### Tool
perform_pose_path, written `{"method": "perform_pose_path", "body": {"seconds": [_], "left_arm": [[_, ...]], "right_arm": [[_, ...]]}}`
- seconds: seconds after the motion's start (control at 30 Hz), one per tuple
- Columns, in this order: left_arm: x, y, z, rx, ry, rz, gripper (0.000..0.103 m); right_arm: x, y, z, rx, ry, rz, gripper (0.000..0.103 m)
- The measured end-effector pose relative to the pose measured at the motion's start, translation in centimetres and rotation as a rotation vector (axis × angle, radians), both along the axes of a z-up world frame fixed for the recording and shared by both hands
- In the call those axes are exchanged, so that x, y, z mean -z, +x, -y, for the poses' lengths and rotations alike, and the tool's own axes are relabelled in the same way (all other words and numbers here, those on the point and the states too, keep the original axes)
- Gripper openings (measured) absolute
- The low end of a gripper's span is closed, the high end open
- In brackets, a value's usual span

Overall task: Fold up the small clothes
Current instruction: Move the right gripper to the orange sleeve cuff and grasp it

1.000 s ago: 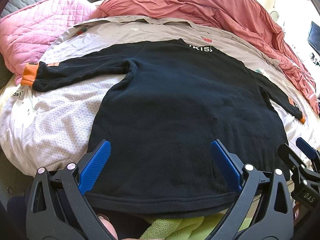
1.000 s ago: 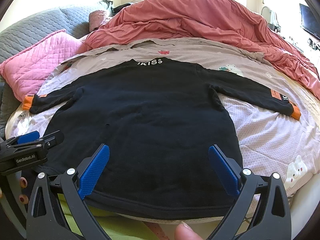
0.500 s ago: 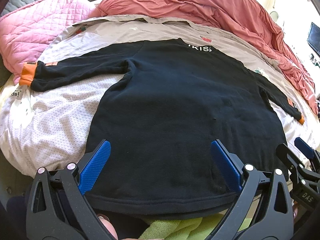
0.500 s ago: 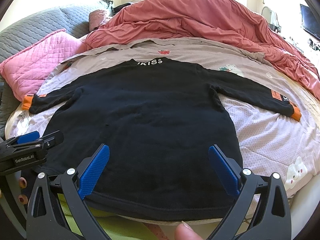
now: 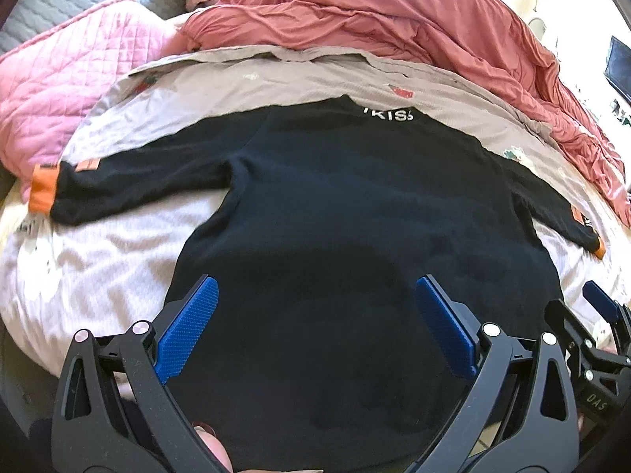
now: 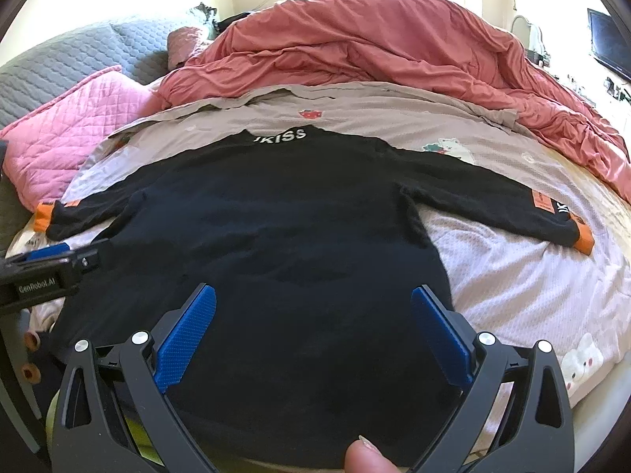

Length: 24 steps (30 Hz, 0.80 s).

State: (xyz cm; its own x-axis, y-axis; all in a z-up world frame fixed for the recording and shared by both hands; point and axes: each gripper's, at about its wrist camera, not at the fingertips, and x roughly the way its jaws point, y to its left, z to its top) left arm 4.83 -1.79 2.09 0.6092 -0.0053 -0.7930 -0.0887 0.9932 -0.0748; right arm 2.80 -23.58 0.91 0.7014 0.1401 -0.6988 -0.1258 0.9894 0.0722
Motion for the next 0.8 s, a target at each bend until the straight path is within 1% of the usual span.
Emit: {"method": "perform_pose_path", "body": {"seconds": [0.17,0.5,0.73,0.8], "left_arm": [[-0.3,2.2,1.3,0.018,0.007,-0.004,0.094],[0.1,7.0,3.7,0.042,0.018,-0.018,0.094],[1.2,9.9,4.9,0.057,0.022,-0.044,0.094],[1.5,10.7,5.1,0.058,0.027,-0.049,0.094]], "right_arm": [[0.2,2.0,1.8,0.041,-0.011,-0.002,0.099],[0.6,5.7,5.6,0.110,-0.027,0.003,0.099],[1.0,8.2,9.8,0.198,-0.054,0.005,0.099],[1.0,8.9,11.3,0.231,-0.073,0.019,0.099]]}}
